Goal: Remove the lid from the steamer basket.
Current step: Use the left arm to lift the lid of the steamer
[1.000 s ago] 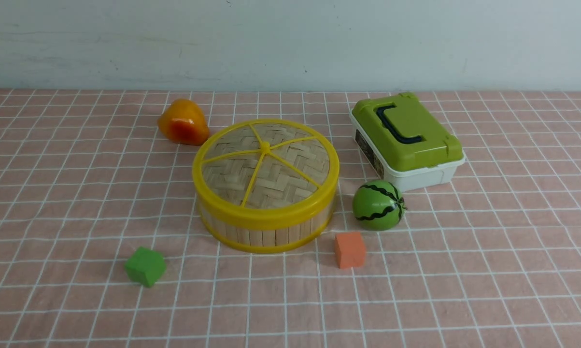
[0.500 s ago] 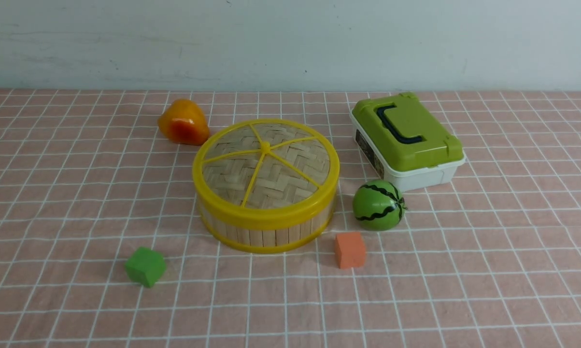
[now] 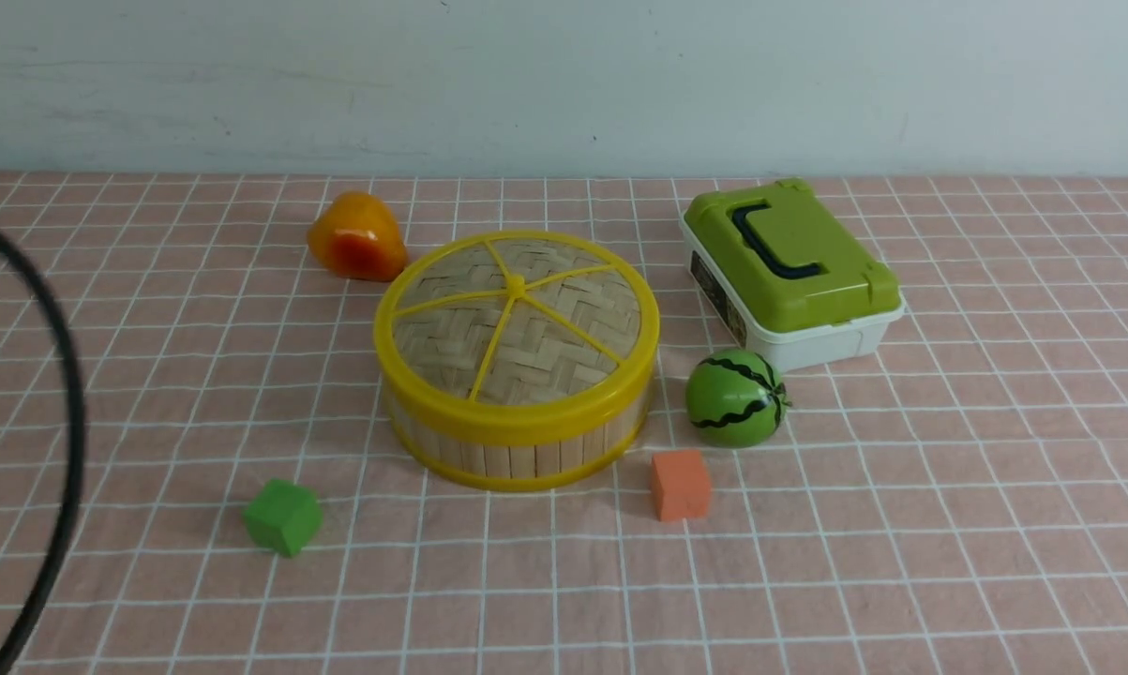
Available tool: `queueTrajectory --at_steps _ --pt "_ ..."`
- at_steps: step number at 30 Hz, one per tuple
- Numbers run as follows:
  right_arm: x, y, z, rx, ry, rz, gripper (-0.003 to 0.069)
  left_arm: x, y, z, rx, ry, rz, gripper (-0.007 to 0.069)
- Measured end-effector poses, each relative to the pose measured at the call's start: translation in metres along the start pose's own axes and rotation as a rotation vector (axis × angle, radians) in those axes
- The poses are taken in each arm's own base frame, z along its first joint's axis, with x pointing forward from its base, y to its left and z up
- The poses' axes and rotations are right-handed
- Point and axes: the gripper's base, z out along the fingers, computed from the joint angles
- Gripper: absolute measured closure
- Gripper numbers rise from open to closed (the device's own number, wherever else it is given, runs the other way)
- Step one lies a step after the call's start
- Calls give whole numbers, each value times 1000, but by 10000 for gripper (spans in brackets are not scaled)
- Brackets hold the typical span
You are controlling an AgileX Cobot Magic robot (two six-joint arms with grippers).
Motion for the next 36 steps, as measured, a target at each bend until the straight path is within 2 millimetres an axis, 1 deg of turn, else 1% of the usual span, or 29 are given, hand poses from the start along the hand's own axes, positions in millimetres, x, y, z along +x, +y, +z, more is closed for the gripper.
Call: queueTrajectory --at_steps 1,2,4,5,7,9,11,14,15,16,18,21,22,24,25,28,29,30,32,35,36 --pt "0 0 0 0 0 0 418 -2 -1 1 -2 8 2 637" --pt "0 0 0 0 0 0 418 -4 -4 19 -41 126 13 637" --pt "0 0 0 0 0 0 418 -5 -12 41 -57 262 22 637" --pt "0 0 0 0 0 0 418 -1 -15 49 -64 333 21 637" --pt "0 0 0 0 0 0 418 2 -32 69 -29 455 47 637" --pt "0 0 0 0 0 0 418 7 -51 84 19 533 104 637" --pt "0 0 0 0 0 0 418 14 -82 103 96 615 203 637" --pt "0 0 0 0 0 0 418 15 -115 123 160 666 274 637" --pt "0 0 0 0 0 0 418 10 -130 134 181 675 291 637" --pt "0 0 0 0 0 0 418 6 -136 136 192 672 296 637" --pt "0 0 0 0 0 0 418 -3 -152 150 206 687 312 637" --pt "0 0 0 0 0 0 418 -13 -168 175 199 721 346 637" --pt "0 0 0 0 0 0 418 -16 -173 183 199 725 354 637" --pt "0 0 0 0 0 0 418 -17 -176 191 194 735 364 637" --pt "0 0 0 0 0 0 418 -18 -181 202 185 758 381 637" --pt "0 0 0 0 0 0 418 -22 -189 221 178 758 404 637" --pt "0 0 0 0 0 0 418 -21 -191 228 175 763 409 637" --pt "0 0 0 0 0 0 418 -21 -191 229 175 760 409 637" --pt "0 0 0 0 0 0 418 -21 -196 242 180 745 415 634" --pt "0 0 0 0 0 0 418 -15 -196 257 179 747 432 587" --pt "0 0 0 0 0 0 418 -12 -196 262 182 748 441 537"
